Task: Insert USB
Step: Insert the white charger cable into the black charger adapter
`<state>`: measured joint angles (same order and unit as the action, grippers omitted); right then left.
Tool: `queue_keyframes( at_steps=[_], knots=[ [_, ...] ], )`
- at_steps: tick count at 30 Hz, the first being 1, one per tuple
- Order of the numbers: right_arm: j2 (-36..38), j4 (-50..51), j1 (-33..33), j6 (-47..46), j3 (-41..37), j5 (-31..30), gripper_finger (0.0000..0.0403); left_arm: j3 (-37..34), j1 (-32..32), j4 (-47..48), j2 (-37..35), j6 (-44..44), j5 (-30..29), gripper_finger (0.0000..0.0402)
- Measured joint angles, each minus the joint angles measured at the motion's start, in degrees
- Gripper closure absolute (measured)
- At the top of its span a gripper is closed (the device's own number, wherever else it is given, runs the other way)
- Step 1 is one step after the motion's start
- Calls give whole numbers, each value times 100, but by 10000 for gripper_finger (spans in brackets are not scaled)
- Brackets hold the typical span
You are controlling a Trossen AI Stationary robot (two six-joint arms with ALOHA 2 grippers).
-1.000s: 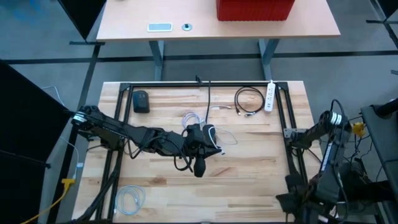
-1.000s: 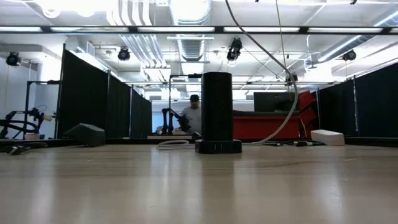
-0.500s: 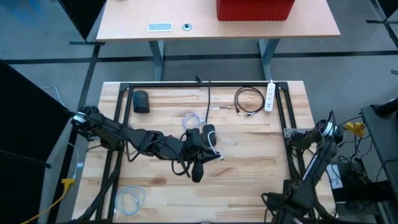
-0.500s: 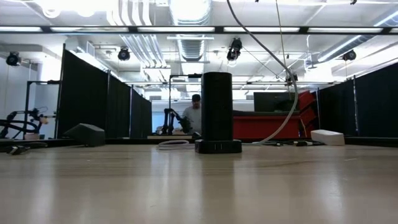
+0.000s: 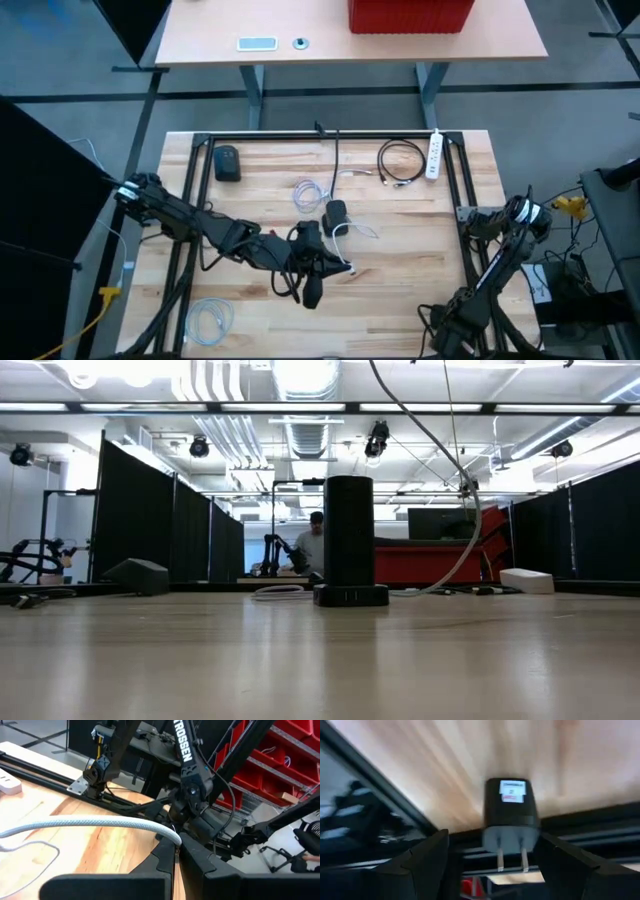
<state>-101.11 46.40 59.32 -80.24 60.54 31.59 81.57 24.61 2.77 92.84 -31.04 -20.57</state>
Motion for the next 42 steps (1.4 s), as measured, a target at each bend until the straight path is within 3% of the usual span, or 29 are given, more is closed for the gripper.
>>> queue_keyframes(
  at_steps=[14,32,35,42],
  knots=[
    [-23,-348,-10,78,-309,-12,142,-1,58,32,164,-73,-10,399],
    [522,-250,-54,-19,-193,-1225,251,-1,53,13,185,-203,11,399],
    [945,-108,-53,-157,-69,-1960,257,-1,19,2,186,-427,18,399],
    [2275,626,-160,-293,180,-4634,257,-1,-407,-370,165,-1094,420,399]
  ],
)
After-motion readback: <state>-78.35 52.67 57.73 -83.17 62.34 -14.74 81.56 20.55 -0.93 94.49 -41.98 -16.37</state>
